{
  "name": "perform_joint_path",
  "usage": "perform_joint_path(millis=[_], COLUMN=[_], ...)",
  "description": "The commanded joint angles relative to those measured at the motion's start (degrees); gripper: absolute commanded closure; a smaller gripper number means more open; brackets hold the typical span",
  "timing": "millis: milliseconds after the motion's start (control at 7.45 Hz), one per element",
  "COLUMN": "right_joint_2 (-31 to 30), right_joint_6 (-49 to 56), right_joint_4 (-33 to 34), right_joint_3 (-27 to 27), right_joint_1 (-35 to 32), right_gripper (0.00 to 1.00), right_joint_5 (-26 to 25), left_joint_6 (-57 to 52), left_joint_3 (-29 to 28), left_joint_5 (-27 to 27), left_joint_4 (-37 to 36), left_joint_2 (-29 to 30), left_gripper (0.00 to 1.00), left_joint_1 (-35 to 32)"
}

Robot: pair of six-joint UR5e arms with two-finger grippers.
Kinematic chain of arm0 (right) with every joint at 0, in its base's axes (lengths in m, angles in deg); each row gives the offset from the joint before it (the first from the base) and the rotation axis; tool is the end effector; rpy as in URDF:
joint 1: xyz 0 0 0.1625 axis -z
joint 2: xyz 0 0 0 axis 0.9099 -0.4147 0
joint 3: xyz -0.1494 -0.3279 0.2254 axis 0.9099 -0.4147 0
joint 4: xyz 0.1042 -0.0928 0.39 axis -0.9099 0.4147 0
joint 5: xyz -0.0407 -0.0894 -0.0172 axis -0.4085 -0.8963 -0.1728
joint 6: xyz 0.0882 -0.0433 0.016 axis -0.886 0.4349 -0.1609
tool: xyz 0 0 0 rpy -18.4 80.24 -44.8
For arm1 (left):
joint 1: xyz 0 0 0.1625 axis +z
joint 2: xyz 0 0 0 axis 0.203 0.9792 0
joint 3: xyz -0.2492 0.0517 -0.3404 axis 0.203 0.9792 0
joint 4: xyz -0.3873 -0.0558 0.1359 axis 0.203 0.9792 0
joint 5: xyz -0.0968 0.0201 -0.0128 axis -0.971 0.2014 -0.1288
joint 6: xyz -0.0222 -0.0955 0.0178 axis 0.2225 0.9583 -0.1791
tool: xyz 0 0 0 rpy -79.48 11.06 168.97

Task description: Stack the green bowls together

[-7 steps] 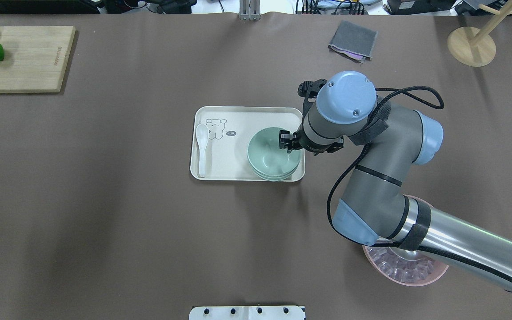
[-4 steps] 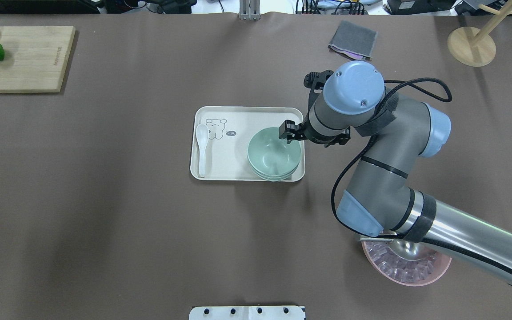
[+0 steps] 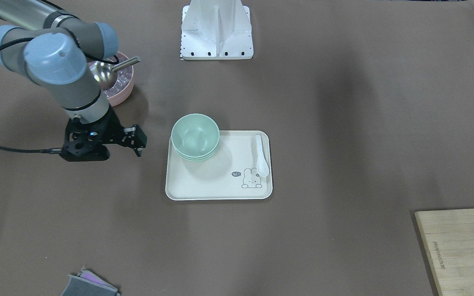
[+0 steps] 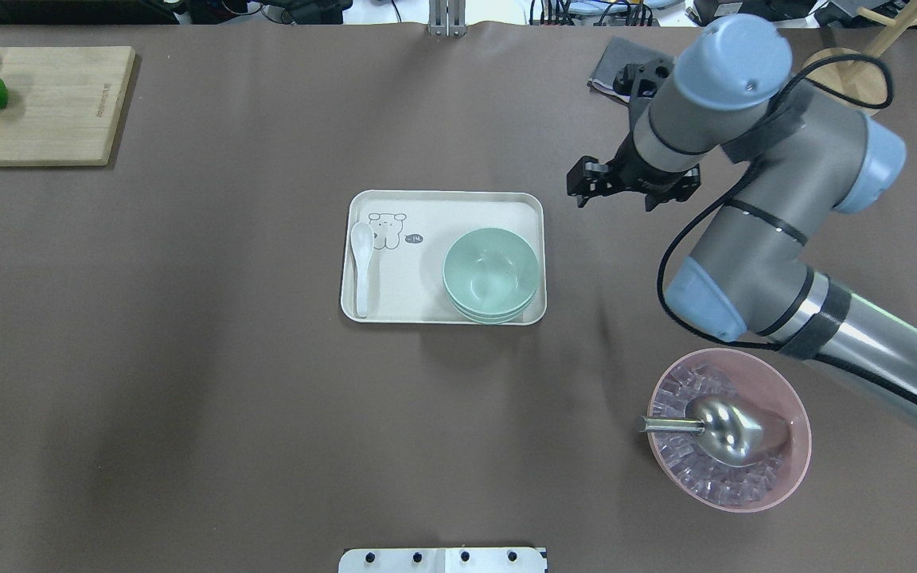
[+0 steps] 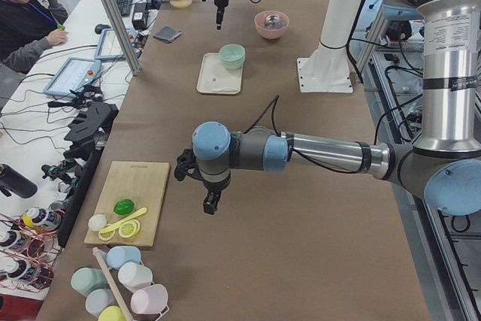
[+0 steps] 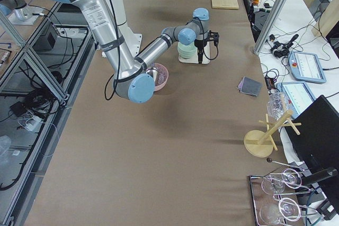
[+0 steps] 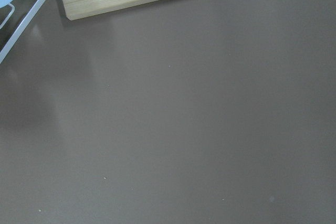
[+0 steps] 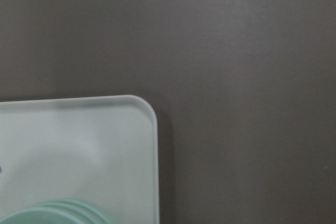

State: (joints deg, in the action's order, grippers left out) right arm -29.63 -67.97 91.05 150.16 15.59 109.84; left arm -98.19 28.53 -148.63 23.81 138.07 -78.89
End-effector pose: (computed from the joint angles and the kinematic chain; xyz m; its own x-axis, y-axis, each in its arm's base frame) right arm -0.3531 -0.5511 0.3067 0.6761 0.0217 0.7365 -0.0953 0.9938 0.0581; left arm -0.0636 -0.4537 0.5999 0.6544 0.2376 -0.7178 -0.1274 0.9704 0.2051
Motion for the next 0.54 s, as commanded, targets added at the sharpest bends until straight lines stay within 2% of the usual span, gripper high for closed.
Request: perform_joint_path(millis=[0, 268, 402], right_joint_2=[-7.13, -15.91, -20.30], right_joint_6=[10.77, 29.39, 36.69], right_joint_4=[-0.04, 0.05, 0.05], right_joint_3=[0.21, -0.05, 0.04], right_joint_1=[-8.94, -19.21, -22.91], right_gripper=[0.00, 0.00, 0.00], right_joint_5=[5.11, 10.02, 10.13], left_joint_6=[0.05, -0.04, 0.13], left_joint_3=[0.10, 0.01, 0.01], left_joint_5=[0.24, 0.24, 0.24], left_joint_4=[0.09, 0.09, 0.09], left_joint_2=[-1.08, -1.45, -1.45], left_gripper=[0.02, 0.02, 0.02], left_joint_1=[-0.01, -0.01, -0.01])
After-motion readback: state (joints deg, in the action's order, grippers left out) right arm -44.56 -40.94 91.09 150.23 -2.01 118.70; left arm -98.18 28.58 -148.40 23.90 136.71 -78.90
